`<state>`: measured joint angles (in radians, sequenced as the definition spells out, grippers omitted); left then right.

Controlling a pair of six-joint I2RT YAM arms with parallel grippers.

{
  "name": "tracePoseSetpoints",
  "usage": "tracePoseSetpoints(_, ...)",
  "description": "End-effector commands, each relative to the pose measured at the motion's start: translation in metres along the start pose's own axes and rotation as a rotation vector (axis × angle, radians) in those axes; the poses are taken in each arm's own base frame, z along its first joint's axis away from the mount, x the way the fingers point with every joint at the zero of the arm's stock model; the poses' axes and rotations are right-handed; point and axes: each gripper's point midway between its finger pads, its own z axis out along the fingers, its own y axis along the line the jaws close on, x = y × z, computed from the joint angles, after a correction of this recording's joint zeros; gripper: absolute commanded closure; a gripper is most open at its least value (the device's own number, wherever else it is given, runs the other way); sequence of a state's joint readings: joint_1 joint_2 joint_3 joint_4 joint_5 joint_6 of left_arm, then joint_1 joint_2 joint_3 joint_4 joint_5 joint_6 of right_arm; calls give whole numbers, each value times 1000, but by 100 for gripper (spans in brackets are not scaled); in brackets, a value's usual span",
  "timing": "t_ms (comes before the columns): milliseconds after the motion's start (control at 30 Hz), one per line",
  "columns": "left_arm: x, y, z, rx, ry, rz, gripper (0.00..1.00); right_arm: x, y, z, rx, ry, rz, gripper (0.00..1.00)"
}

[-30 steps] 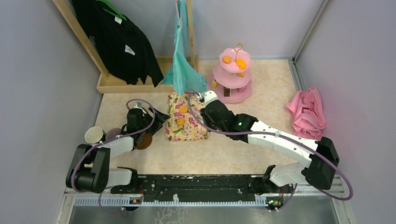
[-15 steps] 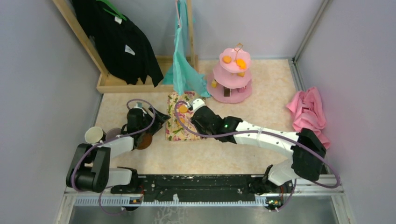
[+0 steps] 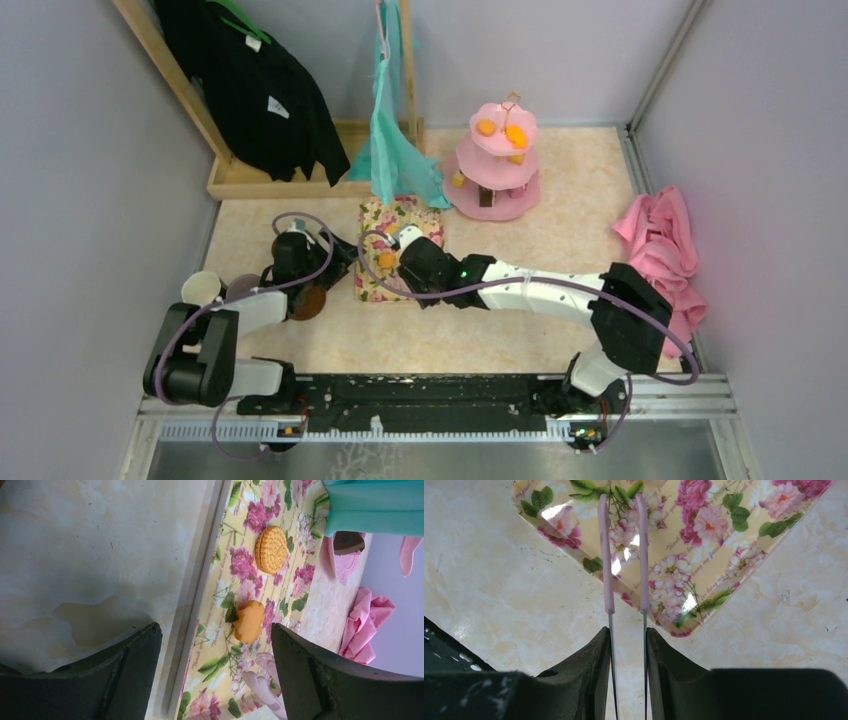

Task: Serve the afternoon tea
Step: Pick up the desert from the tray.

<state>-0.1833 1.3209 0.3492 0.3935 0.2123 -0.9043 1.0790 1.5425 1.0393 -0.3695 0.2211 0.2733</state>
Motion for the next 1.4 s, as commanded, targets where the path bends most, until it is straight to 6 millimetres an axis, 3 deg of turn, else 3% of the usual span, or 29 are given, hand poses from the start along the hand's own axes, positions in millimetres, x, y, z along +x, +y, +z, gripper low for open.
tracePoseSetpoints(0, -4, -8, 4, 33, -3, 8, 14, -15, 11, 7, -17, -37, 17, 70)
tracePoseSetpoints(1367, -1, -8, 20, 48, 26, -21, 14, -32, 7, 48, 79, 10, 3, 61)
